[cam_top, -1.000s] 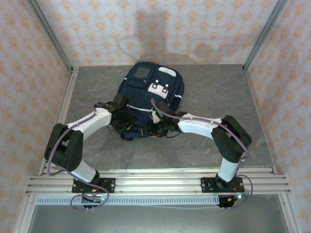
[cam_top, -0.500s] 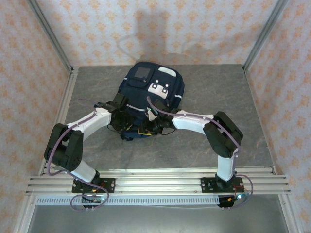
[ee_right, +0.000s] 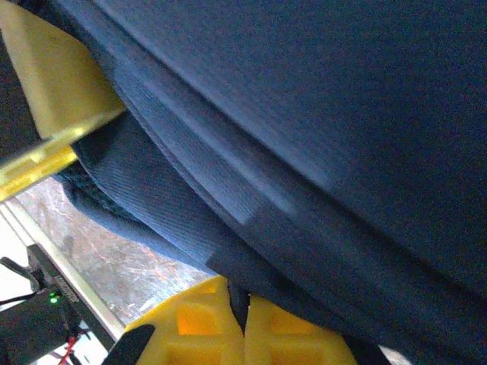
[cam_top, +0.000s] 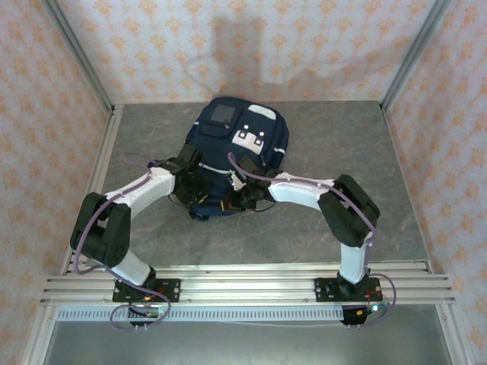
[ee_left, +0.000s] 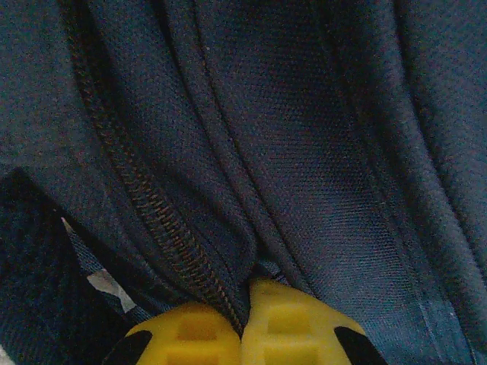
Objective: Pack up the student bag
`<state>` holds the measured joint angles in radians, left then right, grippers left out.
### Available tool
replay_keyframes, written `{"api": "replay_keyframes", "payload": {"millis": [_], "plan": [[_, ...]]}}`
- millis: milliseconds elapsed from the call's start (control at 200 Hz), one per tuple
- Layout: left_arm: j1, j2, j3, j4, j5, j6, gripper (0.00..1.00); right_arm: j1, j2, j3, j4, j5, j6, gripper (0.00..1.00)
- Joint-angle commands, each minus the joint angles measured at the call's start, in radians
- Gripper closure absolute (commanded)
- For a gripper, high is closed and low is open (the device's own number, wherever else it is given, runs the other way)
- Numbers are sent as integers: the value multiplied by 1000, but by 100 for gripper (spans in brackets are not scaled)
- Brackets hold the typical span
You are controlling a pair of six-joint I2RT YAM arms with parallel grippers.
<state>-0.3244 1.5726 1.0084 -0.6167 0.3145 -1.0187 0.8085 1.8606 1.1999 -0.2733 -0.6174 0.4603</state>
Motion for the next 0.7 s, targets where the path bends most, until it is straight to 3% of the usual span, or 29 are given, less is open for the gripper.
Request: {"api": "replay_keyframes", "payload": {"millis": [0, 695], "plan": [[35, -14, 43, -29, -32, 35, 100, -9, -65, -60, -63, 118, -36, 100], [116, -96, 6, -95, -43, 94, 100, -41, -153, -167, -89, 237, -128, 100]]}}
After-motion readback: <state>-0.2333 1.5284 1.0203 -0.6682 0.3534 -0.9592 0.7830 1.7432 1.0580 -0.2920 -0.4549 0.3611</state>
